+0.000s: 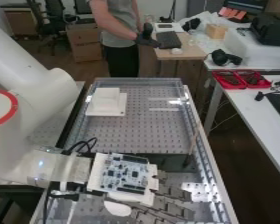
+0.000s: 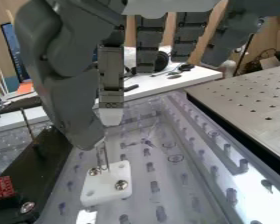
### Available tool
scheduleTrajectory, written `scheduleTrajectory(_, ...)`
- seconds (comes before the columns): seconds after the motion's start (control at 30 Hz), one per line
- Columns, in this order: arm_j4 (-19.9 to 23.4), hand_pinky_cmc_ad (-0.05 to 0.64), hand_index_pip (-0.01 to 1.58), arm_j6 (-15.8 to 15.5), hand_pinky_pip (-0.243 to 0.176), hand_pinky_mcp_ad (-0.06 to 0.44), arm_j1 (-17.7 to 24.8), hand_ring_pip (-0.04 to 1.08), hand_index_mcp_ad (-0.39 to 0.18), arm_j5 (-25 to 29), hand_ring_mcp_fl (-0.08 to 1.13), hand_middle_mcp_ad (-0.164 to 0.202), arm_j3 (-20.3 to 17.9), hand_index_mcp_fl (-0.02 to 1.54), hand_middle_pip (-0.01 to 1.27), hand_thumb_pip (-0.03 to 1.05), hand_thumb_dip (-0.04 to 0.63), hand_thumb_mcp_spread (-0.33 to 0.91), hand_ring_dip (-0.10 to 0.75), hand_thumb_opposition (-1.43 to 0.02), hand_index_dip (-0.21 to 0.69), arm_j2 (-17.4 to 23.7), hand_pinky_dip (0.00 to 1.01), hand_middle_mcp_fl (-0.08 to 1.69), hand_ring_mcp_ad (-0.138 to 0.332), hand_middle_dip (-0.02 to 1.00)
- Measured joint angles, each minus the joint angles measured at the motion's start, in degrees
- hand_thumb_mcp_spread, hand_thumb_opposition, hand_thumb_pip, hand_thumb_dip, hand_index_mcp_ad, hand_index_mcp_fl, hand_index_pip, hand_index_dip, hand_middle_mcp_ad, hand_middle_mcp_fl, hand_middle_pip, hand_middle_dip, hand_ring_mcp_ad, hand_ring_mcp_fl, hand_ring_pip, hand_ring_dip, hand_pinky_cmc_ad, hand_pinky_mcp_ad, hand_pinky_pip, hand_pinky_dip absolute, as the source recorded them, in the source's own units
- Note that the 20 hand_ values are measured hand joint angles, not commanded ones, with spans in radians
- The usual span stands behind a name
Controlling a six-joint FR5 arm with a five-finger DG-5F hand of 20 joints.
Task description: Grab the paper clip and place it in the clear container
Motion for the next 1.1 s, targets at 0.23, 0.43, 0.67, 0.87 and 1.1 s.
scheduleTrajectory(0.23,-0.1,0.304,1.31,0.0,-0.059,0.164,-0.2,0.08,-0.169,-0.4,0.02,-0.002,0.3,0.24,0.14,0.56,0.284,0.5,0.044,-0.84,0.169,-0.4,0.2,0.12,0.101,0.17)
scheduleTrajectory(0.43,-0.2,0.304,1.31,-0.3,-0.059,0.164,-0.3,0.08,-0.171,-0.7,0.02,-0.002,0.3,0.26,0.14,0.56,0.284,0.5,0.044,-0.84,0.169,-0.6,0.2,0.12,0.101,0.17)
scheduleTrajectory(0.67,0.0,0.304,1.31,-0.2,-0.059,0.152,-0.3,0.08,-0.187,-0.9,0.02,-0.002,0.5,0.29,0.14,0.55,0.283,0.5,0.044,-0.84,0.169,-0.8,0.2,0.12,0.101,0.17)
scheduleTrajectory(0.87,-0.2,0.304,1.35,-0.3,-0.059,0.152,-0.2,0.08,-0.188,-1.0,0.02,-0.002,0.9,0.33,0.14,0.55,0.283,0.52,0.044,-0.85,0.169,-1.1,0.2,0.12,0.101,0.17)
scheduleTrajectory(1.1,-0.5,0.307,1.39,-0.3,-0.059,0.152,-0.3,0.08,-0.227,-1.0,0.03,-0.002,1.3,0.36,0.14,0.55,0.283,0.57,0.044,-0.87,0.169,-1.4,0.2,0.12,0.101,0.17)
